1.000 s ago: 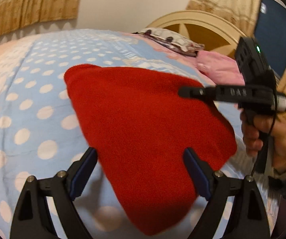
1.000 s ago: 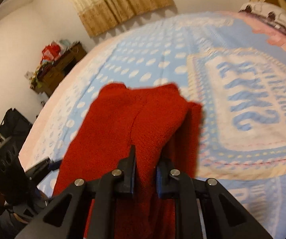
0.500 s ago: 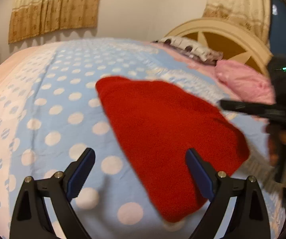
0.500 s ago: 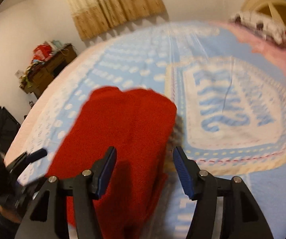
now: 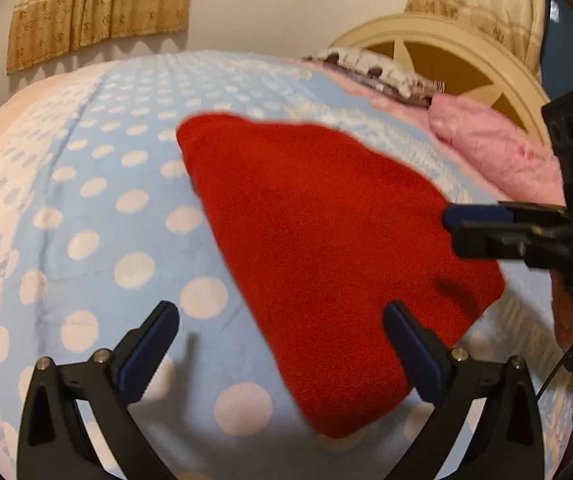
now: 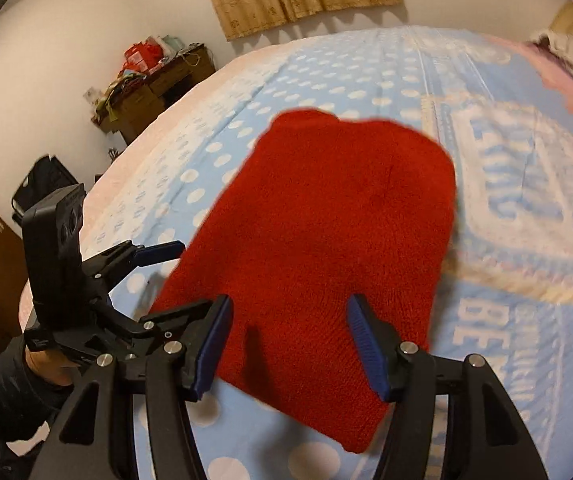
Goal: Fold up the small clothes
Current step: 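Pinch the folded bundle with the right gripper and press it flat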
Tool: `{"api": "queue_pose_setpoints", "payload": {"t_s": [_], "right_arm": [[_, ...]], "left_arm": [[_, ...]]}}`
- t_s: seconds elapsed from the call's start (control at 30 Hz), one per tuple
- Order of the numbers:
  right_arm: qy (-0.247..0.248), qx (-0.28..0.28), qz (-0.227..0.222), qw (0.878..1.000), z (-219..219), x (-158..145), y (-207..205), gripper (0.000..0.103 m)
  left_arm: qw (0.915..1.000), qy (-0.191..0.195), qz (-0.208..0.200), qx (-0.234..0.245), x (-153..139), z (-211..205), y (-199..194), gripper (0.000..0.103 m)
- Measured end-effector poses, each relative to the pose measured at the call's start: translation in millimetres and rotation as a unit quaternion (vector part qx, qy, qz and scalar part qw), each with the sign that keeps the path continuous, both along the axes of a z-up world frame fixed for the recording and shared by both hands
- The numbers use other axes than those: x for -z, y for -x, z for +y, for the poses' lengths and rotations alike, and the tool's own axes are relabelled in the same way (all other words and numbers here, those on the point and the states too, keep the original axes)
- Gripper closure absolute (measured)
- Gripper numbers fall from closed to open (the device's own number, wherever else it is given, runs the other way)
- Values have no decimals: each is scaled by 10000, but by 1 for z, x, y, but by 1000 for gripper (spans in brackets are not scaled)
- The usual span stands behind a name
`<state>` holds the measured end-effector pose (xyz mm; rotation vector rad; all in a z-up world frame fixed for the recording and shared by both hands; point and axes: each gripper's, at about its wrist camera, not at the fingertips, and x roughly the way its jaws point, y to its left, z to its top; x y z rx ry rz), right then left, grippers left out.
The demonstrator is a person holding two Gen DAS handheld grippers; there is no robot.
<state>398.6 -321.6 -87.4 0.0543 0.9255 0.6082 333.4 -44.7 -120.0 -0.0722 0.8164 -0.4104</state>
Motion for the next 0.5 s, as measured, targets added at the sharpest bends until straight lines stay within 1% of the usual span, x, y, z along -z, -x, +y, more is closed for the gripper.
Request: {"api": "queue_pose_setpoints", "payload": {"t_s": [0.07, 0.1, 0.13, 0.2, 0.23, 0.27, 0.33, 0.37, 0.43, 0.5], "right_arm": [[-80, 6, -158, 9998, 2, -10, -12, 42], [-87, 51, -145, 9998, 3, -11, -21, 42], [15, 69, -19, 10000, 5, -6, -32, 42], [535, 220, 382, 9976, 6, 17, -54, 42], [661, 305, 625, 9954, 3, 30, -64, 42], [635, 303, 705, 9950, 1, 35, -68, 42], [664, 309, 707, 9948, 1, 29, -71, 42], [733, 332, 656, 9946, 3, 24, -71, 42], [874, 279, 313, 9953, 16, 8, -67, 42], [1012, -85, 5, 9948, 41, -4, -63, 42]], "left_arm": [[9998, 7, -111, -191, -4, 6, -4, 0], [9997, -62, -58, -228, -2, 7, -7, 0], [9997, -85, 48, -215, 3, 7, -9, 0], [9996, 22, 225, -169, 10, 7, -11, 0], [9996, 30, 259, -145, 13, 5, -11, 0], [9996, -7, 232, -140, 13, 4, -10, 0], [9998, -47, 163, -143, 13, 3, -7, 0], [9998, -31, 154, -148, 13, 4, -7, 0], [9996, 100, 210, -149, 17, 8, -8, 0], [9993, 213, 274, -145, 19, 10, -10, 0]]}}
